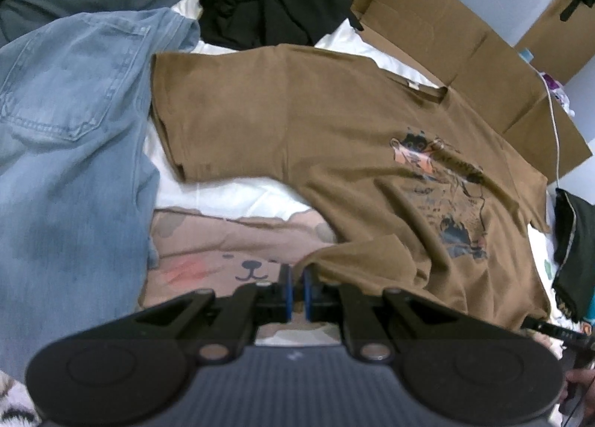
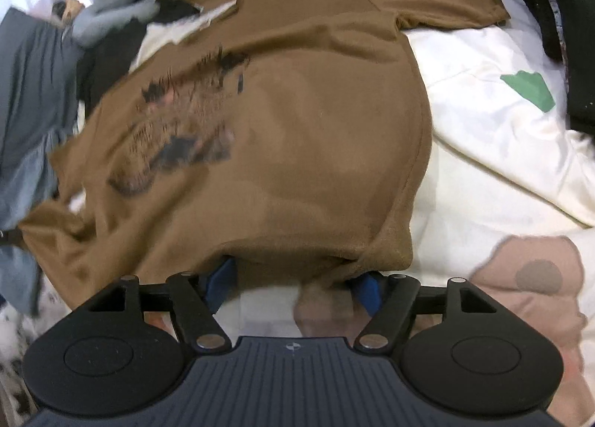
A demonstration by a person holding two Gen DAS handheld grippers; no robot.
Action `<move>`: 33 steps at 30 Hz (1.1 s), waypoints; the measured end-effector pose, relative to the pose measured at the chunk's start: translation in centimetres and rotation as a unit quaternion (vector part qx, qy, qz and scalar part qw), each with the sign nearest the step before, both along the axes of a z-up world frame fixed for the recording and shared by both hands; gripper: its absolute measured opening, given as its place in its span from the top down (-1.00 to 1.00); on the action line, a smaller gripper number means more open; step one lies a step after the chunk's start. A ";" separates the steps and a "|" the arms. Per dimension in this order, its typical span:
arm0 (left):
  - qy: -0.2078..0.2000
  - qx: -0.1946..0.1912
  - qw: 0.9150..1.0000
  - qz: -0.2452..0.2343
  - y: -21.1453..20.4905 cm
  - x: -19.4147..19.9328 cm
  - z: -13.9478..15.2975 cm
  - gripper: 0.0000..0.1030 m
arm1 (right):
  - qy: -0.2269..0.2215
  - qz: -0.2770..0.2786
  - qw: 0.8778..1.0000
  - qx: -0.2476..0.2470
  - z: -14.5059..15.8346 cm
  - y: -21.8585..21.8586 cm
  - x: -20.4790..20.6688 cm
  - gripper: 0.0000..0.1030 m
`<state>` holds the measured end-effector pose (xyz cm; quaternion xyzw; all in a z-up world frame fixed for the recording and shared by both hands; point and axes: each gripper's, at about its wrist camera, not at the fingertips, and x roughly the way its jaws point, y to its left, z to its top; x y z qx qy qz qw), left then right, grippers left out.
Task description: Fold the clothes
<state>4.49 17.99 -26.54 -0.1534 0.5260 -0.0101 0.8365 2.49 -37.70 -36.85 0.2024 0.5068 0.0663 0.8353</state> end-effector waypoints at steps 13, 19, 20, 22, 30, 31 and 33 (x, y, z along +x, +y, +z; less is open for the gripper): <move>-0.011 -0.011 1.000 -0.001 0.4 -0.4 0.6 0.88 | -0.032 0.021 0.999 0.001 1.6 -0.6 0.8 0.71; -0.033 -0.020 0.999 0.004 0.6 -1.4 2.7 0.88 | -0.046 0.037 0.998 -0.002 4.8 -1.2 0.1 0.78; -0.037 -0.022 0.999 0.006 0.7 -1.6 3.1 0.88 | -0.048 0.039 0.998 -0.003 5.5 -1.4 0.1 0.78; -0.045 -0.025 0.999 0.009 0.8 -2.0 3.9 0.88 | -0.054 0.041 0.998 -0.005 6.8 -1.8 -0.1 0.79; -0.075 -0.042 0.996 0.026 0.8 -3.4 6.1 0.88 | -0.078 0.044 0.996 -0.020 10.9 -3.0 0.6 0.86; -0.077 -0.042 0.996 0.028 0.8 -3.4 6.3 0.88 | -0.080 0.044 0.996 -0.022 11.3 -3.1 0.7 0.86; -0.082 -0.041 0.995 0.031 1.0 -3.6 6.8 0.88 | -0.080 0.045 0.995 -0.028 12.0 -3.2 1.1 0.86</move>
